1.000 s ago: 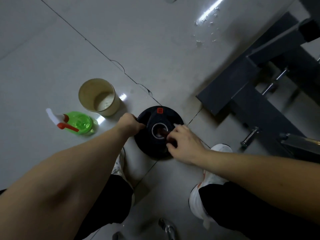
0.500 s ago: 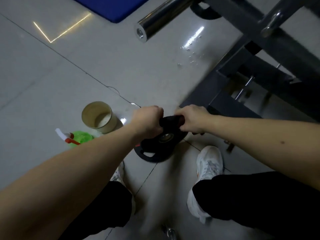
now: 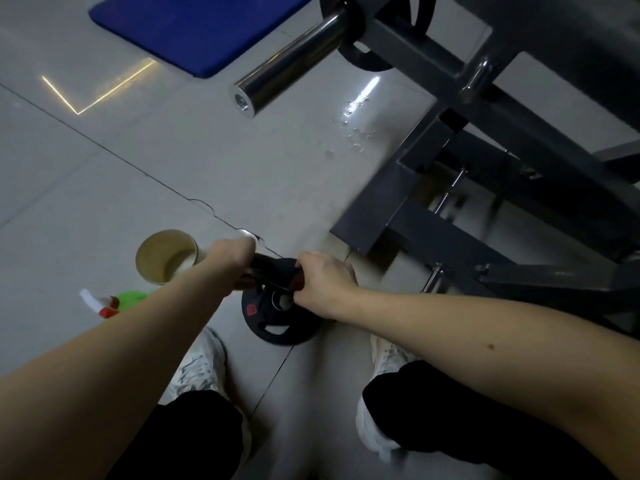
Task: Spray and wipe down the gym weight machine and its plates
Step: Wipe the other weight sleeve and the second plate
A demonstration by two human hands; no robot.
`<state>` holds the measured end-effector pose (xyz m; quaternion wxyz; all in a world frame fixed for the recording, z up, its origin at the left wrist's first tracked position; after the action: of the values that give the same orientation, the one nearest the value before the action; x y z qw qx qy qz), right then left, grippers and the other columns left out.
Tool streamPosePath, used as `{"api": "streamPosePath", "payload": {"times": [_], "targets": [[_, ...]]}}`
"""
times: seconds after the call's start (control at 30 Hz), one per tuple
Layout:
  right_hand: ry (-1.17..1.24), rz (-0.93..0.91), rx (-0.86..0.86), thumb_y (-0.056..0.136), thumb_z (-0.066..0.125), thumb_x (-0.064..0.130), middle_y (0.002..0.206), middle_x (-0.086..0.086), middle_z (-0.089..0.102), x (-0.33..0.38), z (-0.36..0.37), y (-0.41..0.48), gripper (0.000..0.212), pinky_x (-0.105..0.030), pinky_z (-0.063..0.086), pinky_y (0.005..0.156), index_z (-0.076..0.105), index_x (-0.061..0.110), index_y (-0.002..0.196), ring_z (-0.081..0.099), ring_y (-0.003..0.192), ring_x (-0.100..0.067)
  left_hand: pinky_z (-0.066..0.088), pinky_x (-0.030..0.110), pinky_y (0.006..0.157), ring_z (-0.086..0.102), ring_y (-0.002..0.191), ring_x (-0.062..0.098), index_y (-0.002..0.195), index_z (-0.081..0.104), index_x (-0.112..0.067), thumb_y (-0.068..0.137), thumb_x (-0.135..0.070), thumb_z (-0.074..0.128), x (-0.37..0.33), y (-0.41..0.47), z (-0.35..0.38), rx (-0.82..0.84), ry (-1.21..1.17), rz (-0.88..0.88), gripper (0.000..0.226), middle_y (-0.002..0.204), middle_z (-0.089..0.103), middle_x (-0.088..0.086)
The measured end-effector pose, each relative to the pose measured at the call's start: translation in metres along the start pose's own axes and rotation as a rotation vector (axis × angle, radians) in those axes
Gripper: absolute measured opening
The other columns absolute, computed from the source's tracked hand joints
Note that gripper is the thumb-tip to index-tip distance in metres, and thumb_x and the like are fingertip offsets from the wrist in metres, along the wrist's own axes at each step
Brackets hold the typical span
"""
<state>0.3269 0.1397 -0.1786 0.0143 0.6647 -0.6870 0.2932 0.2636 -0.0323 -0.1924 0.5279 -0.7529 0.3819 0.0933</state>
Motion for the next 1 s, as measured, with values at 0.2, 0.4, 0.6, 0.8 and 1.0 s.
{"api": "streamPosePath", "payload": {"times": [0.2,0.4,0.6,0.8,1.0], "targets": [[0.057,-0.097,0.351,0.071,0.087,0.034,0.118,0.003,0.066,-0.01,-0.01,0.017,0.062,-0.031,0.053,0.091,0.06,0.027,0.127,0.064,0.105,-0.02,0.059,0.037,0.045,0.072,0.075,0.039,0.105,0.062,0.013,0.085,0.003,0.075,0.012,-0.005,0.013,0.04,-0.243,-0.113,0.025,0.1,0.069,0.031],[0.607,0.075,0.027,0.085,0.068,0.002,0.09,0.001,0.067,-0.023,-0.023,0.062,0.029,-0.004,0.042,0.062,0.073,0.014,0.11,0.062,0.08,-0.012,0.063,0.054,0.064,0.073,0.07,0.044,0.098,0.064,0.011,0.084,0.0,0.078,0.019,-0.009,-0.003,-0.011,-0.083,-0.094,0.022,0.091,0.07,0.028],[0.673,-0.218,-0.008,0.087,0.053,-0.002,0.125,-0.013,0.061,0.025,0.064,0.067,0.039,-0.006,0.03,0.105,0.071,0.005,0.12,0.055,0.12,-0.019,0.063,0.048,0.06,0.073,0.071,0.039,0.108,0.063,0.012,0.082,0.008,0.07,0.023,-0.003,-0.005,0.029,-0.107,-0.058,0.027,0.095,0.069,0.029],[0.459,0.138,0.033,0.087,0.045,0.009,0.121,-0.012,0.057,-0.033,0.107,0.052,0.037,-0.031,0.042,0.104,0.073,0.011,0.111,0.055,0.116,-0.033,0.064,0.048,0.064,0.074,0.079,0.04,0.104,0.061,0.011,0.083,0.002,0.077,0.031,0.001,-0.005,0.015,-0.075,-0.096,0.028,0.098,0.07,0.029],[0.559,0.247,0.232,0.093,0.052,0.018,0.107,-0.013,0.072,-0.008,0.067,0.018,0.025,-0.031,0.05,0.087,0.076,0.014,0.098,0.064,0.1,-0.032,0.063,0.046,0.057,0.074,0.067,0.04,0.114,0.058,0.011,0.078,-0.003,0.085,0.029,-0.004,-0.012,0.008,-0.015,-0.16,0.047,0.094,0.07,0.028]]}}
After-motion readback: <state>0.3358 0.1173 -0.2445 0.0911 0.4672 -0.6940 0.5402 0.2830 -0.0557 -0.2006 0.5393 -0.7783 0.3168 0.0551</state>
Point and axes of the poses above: each hand's wrist, its own y-axis towards the middle knuckle, its own z-axis out of the palm, x = y × z, the point moved 5 cm from there along y, towards the middle knuckle
